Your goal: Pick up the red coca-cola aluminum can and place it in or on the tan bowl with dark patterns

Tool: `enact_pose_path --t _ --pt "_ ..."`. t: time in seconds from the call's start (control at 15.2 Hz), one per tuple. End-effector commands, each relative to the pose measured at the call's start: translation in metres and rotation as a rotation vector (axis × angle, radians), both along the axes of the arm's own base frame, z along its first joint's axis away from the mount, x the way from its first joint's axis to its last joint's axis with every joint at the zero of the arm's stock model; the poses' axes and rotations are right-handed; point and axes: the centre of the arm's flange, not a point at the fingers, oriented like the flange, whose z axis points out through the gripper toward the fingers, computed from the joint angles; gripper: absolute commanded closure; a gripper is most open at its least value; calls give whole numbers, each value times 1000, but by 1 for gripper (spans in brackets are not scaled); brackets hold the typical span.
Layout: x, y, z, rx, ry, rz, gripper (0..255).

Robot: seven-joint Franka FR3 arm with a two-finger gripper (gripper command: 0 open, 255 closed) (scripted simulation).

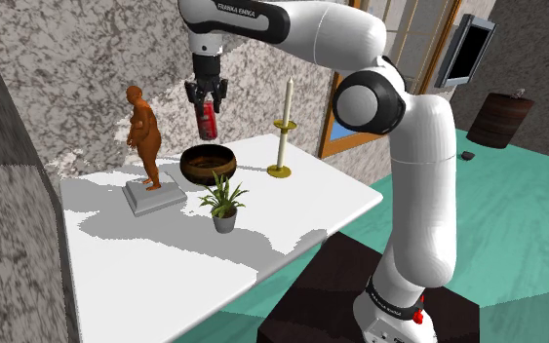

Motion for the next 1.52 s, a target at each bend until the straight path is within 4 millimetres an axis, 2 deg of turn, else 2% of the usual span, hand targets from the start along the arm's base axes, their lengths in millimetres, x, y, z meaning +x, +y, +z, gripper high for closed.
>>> enact_pose_path --t 0.0,0.73,1.25,1.32,1.45 --pt "0 0 -10 0 -1 0 255" --pt "0 0 -68 0 -1 0 255" --pt "0 0 -68 0 -1 0 255" --pt "0 0 -68 0 -1 0 0" --pt "0 0 -68 0 -1 0 0"
